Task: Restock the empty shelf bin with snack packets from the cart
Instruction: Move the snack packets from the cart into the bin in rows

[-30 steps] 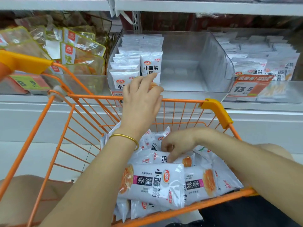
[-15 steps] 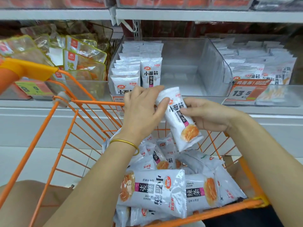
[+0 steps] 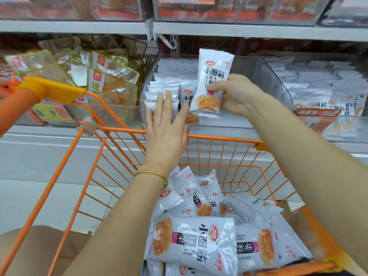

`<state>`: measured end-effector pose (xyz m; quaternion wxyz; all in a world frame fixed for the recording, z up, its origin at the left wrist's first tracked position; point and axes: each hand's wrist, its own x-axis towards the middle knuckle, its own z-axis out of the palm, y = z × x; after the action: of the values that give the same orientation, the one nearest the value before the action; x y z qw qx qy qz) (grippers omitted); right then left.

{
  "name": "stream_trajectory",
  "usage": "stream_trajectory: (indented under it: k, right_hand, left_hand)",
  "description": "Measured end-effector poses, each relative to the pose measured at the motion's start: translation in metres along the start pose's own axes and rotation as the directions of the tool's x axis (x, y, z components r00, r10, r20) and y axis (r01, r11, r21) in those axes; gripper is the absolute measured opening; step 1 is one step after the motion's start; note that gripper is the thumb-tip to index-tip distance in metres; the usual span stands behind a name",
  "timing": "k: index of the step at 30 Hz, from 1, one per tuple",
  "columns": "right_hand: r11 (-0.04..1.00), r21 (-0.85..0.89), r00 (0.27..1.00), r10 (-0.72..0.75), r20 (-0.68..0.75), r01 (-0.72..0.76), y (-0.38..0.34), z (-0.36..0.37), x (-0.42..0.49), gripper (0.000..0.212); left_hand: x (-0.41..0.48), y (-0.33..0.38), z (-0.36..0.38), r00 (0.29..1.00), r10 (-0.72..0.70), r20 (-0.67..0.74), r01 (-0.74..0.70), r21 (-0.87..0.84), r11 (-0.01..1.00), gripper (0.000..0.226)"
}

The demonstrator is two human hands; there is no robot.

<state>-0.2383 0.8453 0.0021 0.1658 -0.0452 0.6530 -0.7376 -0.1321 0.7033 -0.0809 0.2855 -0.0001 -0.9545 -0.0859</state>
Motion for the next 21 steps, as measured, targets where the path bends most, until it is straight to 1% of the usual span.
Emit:
stream_trajectory:
  k: [2, 4, 6, 7, 8, 10, 12, 14, 18, 21]
  right_hand:
    - [0.986, -0.163, 0.996, -0.056, -0.072, 0.043, 0.013, 0.008, 0.017, 0.027]
    - [0.943, -0.331, 0.990, -0.063, -0.126, 0.018, 0.027, 0.012, 0.026, 0.037]
    - [0.849, -0.527, 0.986, -0.076, -0.148, -0.014, 0.042, 0.012, 0.033, 0.036]
    - [0.807, -0.590, 0.981, -0.087, -0.171, -0.031, 0.047, 0.012, 0.037, 0.034]
    - [0.804, -0.592, 0.978, -0.081, -0.191, -0.049, 0.051, 0.012, 0.039, 0.032]
    - [0.860, -0.505, 0.980, -0.027, -0.198, -0.078, 0.054, 0.012, 0.042, 0.025]
    - [0.898, -0.432, 0.980, 0.001, -0.200, -0.089, 0.055, 0.015, 0.046, 0.027]
    - [0.887, -0.451, 0.978, 0.004, -0.208, -0.100, 0.057, 0.018, 0.050, 0.029]
    - [0.811, -0.570, 0.975, 0.006, -0.223, -0.135, 0.056, 0.024, 0.051, 0.030]
    - [0.812, -0.565, 0.976, 0.022, -0.216, -0.143, 0.053, 0.024, 0.047, 0.029]
  left_hand:
    - [0.001, -0.001, 0.002, 1.000, 0.005, -0.001, -0.005, 0.019, 1.000, 0.055]
    - [0.001, -0.001, 0.004, 1.000, 0.008, -0.012, -0.007, 0.039, 0.999, 0.053]
    - [0.000, -0.002, 0.005, 1.000, 0.007, -0.018, -0.006, 0.045, 0.999, 0.052]
    - [0.000, -0.002, 0.006, 1.000, 0.006, -0.021, -0.005, 0.042, 0.999, 0.051]
    - [0.000, -0.002, 0.006, 1.000, 0.007, -0.025, -0.006, 0.040, 0.999, 0.051]
    - [0.000, -0.002, 0.007, 0.999, 0.008, -0.035, -0.007, 0.037, 0.999, 0.051]
    - [0.000, -0.002, 0.008, 0.999, 0.009, -0.044, -0.007, 0.038, 0.999, 0.050]
    - [0.000, -0.003, 0.009, 0.999, 0.009, -0.049, -0.007, 0.043, 0.999, 0.050]
    - [0.001, -0.004, 0.009, 0.998, 0.009, -0.057, -0.007, 0.047, 0.999, 0.050]
    - [0.001, -0.004, 0.009, 0.999, 0.008, -0.050, -0.006, 0.048, 0.999, 0.049]
